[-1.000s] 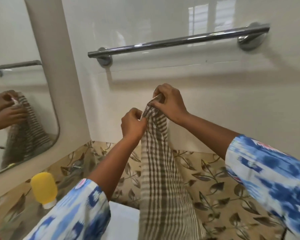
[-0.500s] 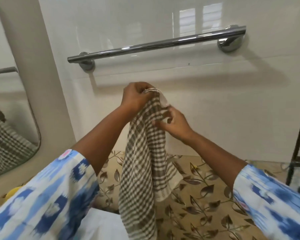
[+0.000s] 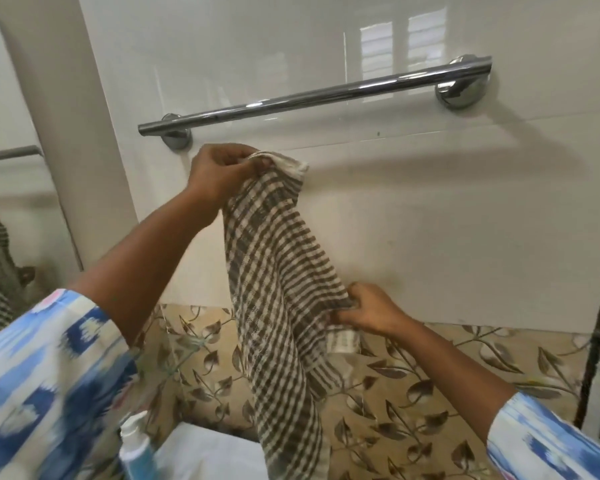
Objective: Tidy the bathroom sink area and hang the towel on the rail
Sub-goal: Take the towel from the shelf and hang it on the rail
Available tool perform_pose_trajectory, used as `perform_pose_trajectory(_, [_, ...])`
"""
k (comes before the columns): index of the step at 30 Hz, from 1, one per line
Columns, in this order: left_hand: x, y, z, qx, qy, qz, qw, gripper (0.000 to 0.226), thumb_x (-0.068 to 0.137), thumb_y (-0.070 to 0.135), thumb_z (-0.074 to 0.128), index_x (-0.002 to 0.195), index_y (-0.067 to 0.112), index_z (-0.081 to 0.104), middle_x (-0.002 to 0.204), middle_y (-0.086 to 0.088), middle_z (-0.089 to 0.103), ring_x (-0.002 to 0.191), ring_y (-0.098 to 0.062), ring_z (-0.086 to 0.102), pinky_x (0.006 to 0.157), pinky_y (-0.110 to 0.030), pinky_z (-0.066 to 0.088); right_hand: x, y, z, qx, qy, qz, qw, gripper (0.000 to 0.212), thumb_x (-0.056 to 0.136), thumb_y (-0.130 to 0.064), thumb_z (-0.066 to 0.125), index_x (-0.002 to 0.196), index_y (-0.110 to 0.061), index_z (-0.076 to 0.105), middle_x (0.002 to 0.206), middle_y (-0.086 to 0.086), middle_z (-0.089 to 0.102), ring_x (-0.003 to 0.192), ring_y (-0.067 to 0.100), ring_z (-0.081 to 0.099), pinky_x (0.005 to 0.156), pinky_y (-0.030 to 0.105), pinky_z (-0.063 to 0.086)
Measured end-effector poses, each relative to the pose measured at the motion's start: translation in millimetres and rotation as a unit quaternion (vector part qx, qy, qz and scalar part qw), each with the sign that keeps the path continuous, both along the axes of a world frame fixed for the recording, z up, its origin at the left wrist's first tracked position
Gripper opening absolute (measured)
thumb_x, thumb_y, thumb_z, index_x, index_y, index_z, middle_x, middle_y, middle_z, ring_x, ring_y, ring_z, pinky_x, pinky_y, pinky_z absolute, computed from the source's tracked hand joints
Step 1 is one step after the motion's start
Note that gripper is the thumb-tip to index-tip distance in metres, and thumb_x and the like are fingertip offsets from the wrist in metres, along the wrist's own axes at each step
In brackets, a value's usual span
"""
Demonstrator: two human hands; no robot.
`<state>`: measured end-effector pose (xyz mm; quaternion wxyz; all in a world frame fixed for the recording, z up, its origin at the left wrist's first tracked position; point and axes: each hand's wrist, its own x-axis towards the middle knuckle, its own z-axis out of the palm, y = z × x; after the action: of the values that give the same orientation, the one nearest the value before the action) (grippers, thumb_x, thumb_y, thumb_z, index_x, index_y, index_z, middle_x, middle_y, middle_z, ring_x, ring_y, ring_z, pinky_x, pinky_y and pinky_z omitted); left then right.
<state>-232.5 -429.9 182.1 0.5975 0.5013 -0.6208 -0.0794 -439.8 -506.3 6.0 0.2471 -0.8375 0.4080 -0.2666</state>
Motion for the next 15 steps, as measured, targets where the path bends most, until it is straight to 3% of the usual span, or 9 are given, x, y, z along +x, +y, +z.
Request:
perform_pose_trajectory(4, [47.0, 14.9, 21.1, 0.039, 0.014, -0.013, 0.999, 0.019, 0.085, 0.015, 0.065, 0.070, 0.024, 0.072, 0.060, 0.011, 0.067, 0.049, 0.003, 0.059, 0.046, -0.011, 0.048, -24.7, -1.7, 39.4, -0.127, -0.022, -0.103, 0.986, 0.024, 0.075, -0.033, 0.074, 0.093, -0.016, 0.072, 0.089, 0.004, 0.065, 0.082, 0.023, 0.059, 0.073, 0.034, 0.048])
perform_pose_trajectory(6, [70.2, 21.8, 27.9, 0.053, 0.020, -0.046, 0.997, 0.020, 0.082, 0.017, 0.064, 0.068, 0.026, 0.074, 0.055, 0.015, 0.064, 0.052, 0.000, 0.055, 0.052, -0.016, 0.046, -35.2, 2.2, 70.0, -0.183, -0.065, -0.131, 0.972, 0.013, 0.075, -0.025, 0.075, 0.085, -0.017, 0.072, 0.081, 0.003, 0.057, 0.075, 0.021, 0.053, 0.063, 0.029, 0.039])
perform_pose_trajectory(8, [90.0, 26.6, 33.1, 0.064, -0.007, -0.014, 0.998, 0.016, 0.079, 0.021, 0.066, 0.068, 0.030, 0.073, 0.056, 0.017, 0.064, 0.058, -0.003, 0.049, 0.060, -0.021, 0.039, -42.8, 9.7, 102.4, -0.227, -0.119, -0.151, 0.955, 0.009, 0.073, -0.019, 0.076, 0.081, -0.019, 0.074, 0.071, -0.001, 0.054, 0.064, 0.018, 0.051, 0.055, 0.026, 0.035])
perform_pose_trajectory(12, [110.6, 32.8, 42.7, 0.070, -0.026, 0.082, 0.994, 0.023, 0.083, 0.020, 0.068, 0.063, 0.031, 0.074, 0.050, 0.002, 0.048, 0.035, -0.002, 0.036, 0.044, -0.015, 0.032, -45.8, 32.3, 159.2, -0.169, -0.274, -0.075, 0.944, 0.005, 0.074, -0.017, 0.076, 0.072, -0.021, 0.073, 0.055, -0.008, 0.061, 0.039, -0.002, 0.049, 0.037, 0.014, 0.036])
perform_pose_trajectory(15, [104.8, 30.7, 51.0, 0.067, 0.040, 0.058, 0.995, 0.029, 0.089, 0.023, 0.061, 0.062, 0.023, 0.069, 0.041, 0.007, 0.061, 0.032, -0.003, 0.052, 0.038, -0.006, 0.038, -34.6, 45.5, 188.7, -0.118, -0.372, -0.034, 0.920, 0.016, 0.080, -0.011, 0.070, 0.067, -0.020, 0.066, 0.052, -0.006, 0.061, 0.031, -0.002, 0.048, 0.033, 0.011, 0.035])
